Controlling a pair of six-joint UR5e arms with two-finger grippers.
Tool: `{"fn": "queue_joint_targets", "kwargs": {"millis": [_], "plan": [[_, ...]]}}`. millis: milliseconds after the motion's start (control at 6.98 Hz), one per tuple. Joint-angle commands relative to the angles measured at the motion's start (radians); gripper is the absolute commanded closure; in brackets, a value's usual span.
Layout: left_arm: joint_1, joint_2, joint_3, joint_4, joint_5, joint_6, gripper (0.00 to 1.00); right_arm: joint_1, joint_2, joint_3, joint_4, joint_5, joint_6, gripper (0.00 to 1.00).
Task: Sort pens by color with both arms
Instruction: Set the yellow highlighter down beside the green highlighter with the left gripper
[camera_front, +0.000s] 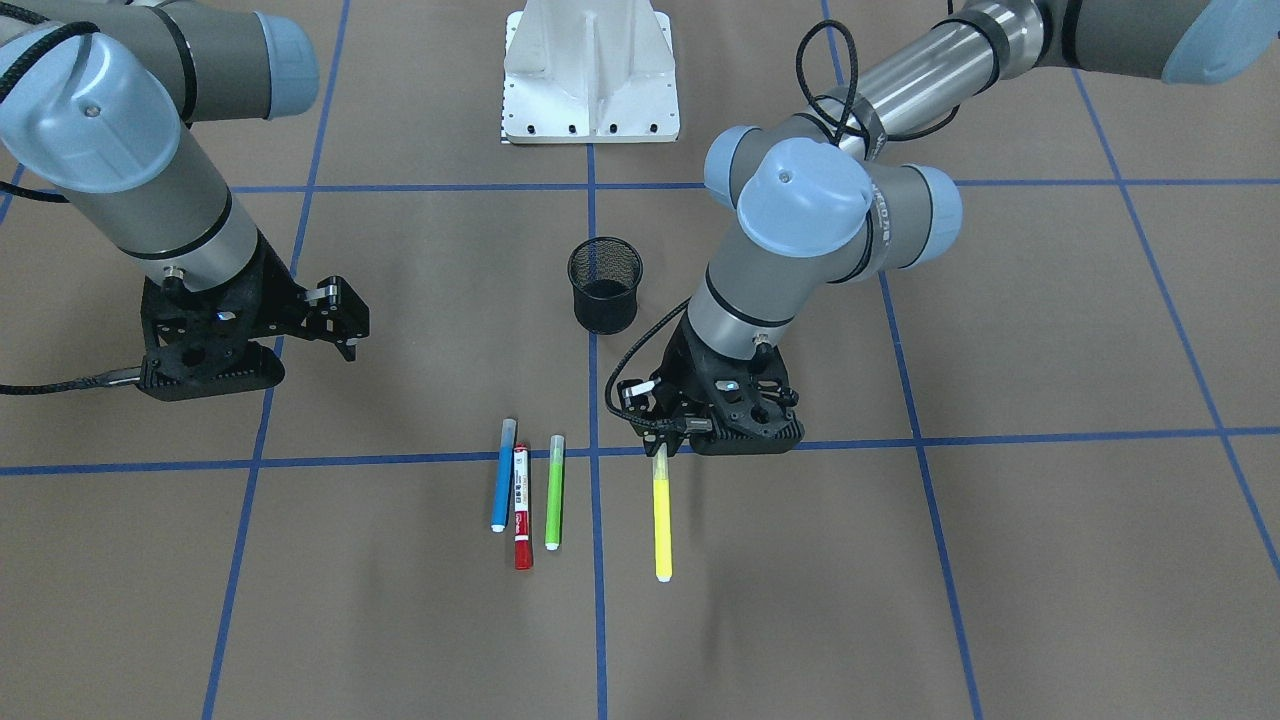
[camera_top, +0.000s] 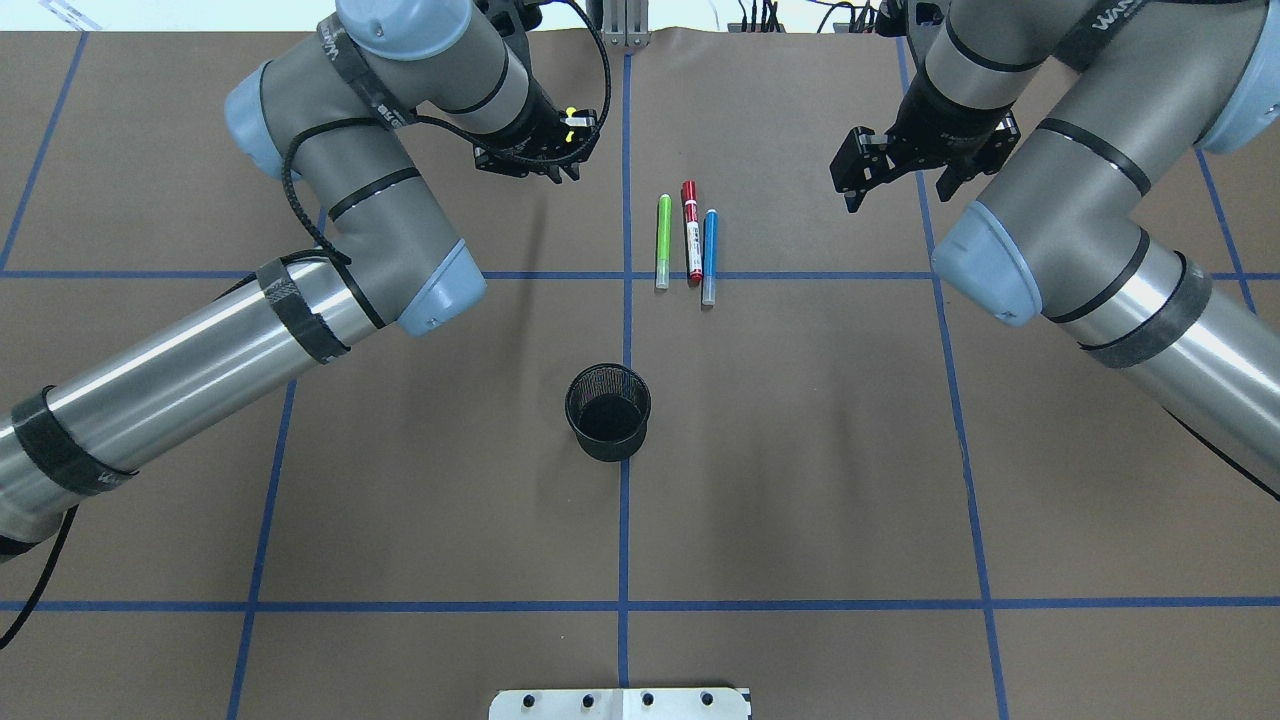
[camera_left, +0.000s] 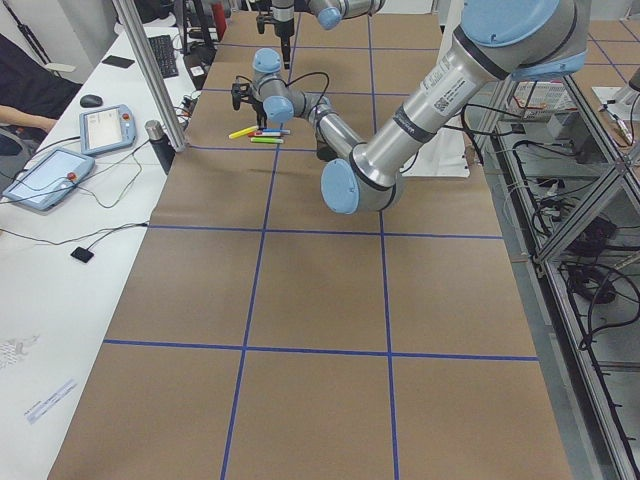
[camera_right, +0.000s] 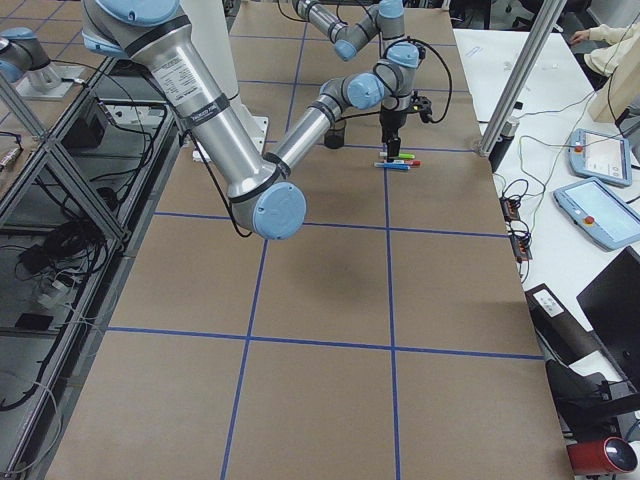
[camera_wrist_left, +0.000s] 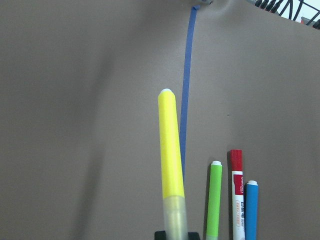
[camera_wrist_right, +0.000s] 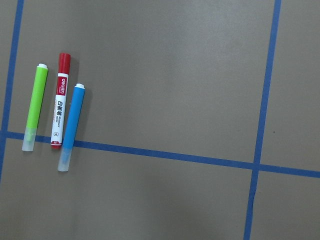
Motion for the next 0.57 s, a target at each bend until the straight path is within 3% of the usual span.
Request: {"fn": "queue_joint_targets", "kwargs": {"millis": [0, 430], "plan": [[0.009, -0.055, 0.101, 0.002, 0.008, 0.131, 0.87, 0.000, 0.002, -0.002, -0.009, -0.001, 0.000, 0.02], [0.072, -0.063, 0.117, 0.003, 0.008, 0.153, 0.87, 0.000, 0.008, -0.022, -0.008, -0.001, 0.002, 0.02]]}}
